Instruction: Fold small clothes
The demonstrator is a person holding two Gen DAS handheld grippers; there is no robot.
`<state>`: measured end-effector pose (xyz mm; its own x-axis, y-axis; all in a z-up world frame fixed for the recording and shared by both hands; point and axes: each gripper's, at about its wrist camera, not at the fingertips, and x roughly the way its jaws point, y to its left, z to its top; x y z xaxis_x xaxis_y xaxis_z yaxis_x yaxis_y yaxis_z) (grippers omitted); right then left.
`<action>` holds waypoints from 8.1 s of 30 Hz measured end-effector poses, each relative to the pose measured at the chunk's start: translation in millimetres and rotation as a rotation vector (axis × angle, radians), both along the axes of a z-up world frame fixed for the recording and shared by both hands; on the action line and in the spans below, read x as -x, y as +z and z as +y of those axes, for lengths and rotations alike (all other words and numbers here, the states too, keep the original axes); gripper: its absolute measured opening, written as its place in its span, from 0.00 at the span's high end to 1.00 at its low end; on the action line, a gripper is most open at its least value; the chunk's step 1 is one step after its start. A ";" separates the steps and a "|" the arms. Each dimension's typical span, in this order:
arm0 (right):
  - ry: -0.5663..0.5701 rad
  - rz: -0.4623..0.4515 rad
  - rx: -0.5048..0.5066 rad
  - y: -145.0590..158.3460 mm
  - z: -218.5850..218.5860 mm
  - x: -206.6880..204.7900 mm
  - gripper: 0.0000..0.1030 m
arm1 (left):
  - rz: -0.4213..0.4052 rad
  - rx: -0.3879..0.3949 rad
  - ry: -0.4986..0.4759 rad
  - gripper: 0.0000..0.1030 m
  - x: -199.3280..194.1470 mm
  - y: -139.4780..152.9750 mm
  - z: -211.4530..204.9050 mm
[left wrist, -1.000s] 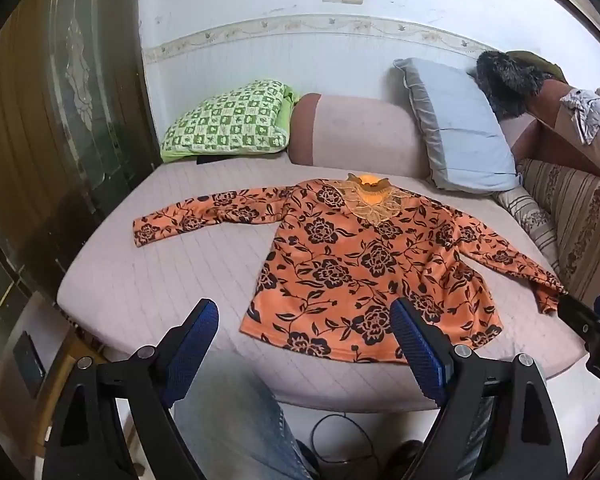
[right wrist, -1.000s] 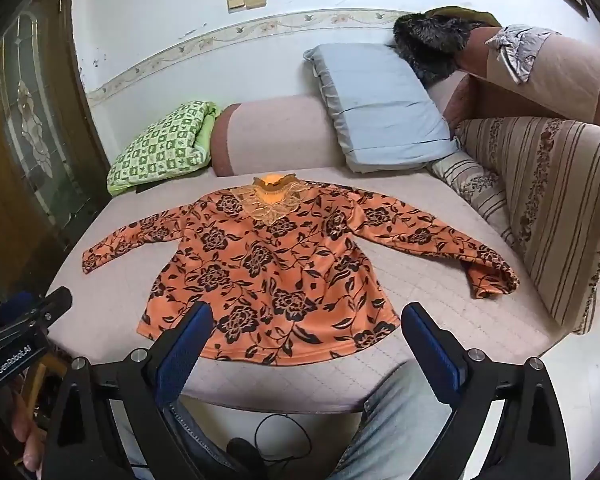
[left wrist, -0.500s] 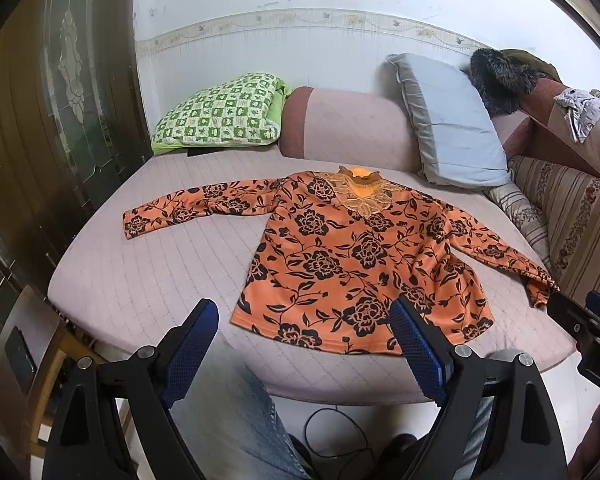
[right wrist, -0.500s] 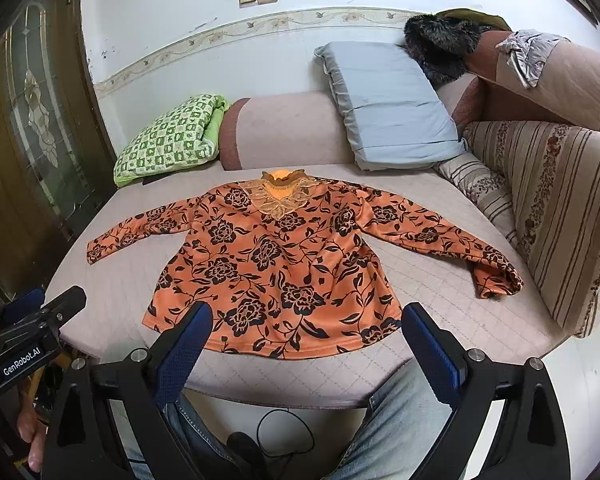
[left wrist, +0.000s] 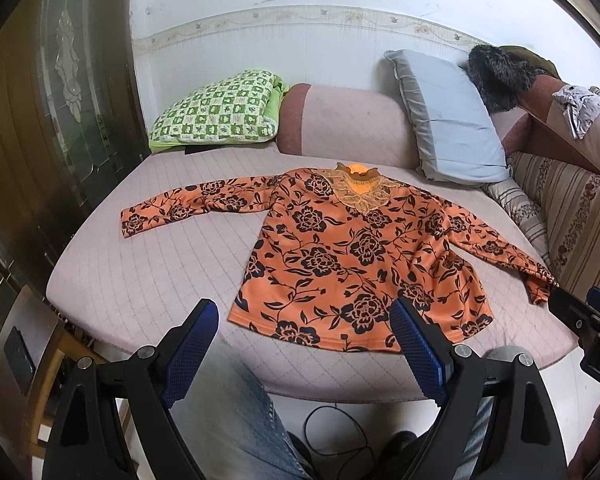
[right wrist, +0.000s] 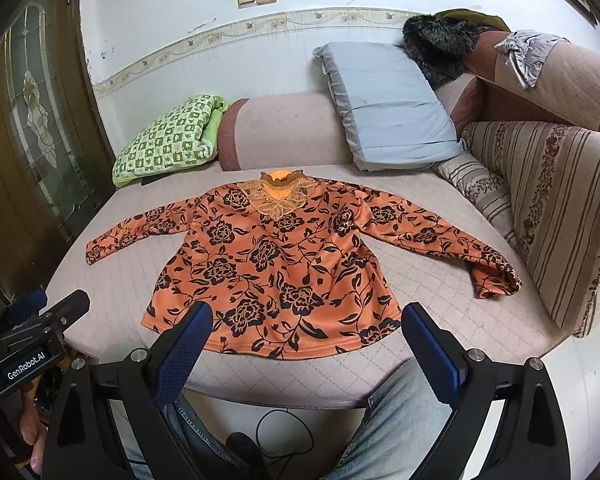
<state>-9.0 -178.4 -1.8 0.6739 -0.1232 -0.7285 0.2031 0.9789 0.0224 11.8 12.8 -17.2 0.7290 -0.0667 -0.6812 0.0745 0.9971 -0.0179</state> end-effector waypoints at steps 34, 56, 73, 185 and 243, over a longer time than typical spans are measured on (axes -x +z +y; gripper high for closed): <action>0.006 0.001 0.003 -1.7 2.4 -2.3 0.07 | 0.008 -0.002 -0.001 0.14 -4.7 4.1 2.4; 0.009 0.025 -0.043 -13.4 -3.9 -14.9 0.07 | 0.072 -0.015 -0.014 0.15 -34.7 -10.3 -8.4; -0.421 0.131 -0.363 -123.8 -223.7 -84.4 0.09 | 0.249 0.044 -0.175 0.15 -208.3 -88.6 -93.7; -0.798 -0.055 -0.354 -131.1 -380.8 -63.3 0.88 | 0.430 0.258 -0.374 0.28 -347.9 -182.1 -181.2; -0.374 0.447 -0.098 -217.6 -164.9 -442.2 0.93 | 0.412 0.511 -0.103 0.97 -351.8 -231.1 5.4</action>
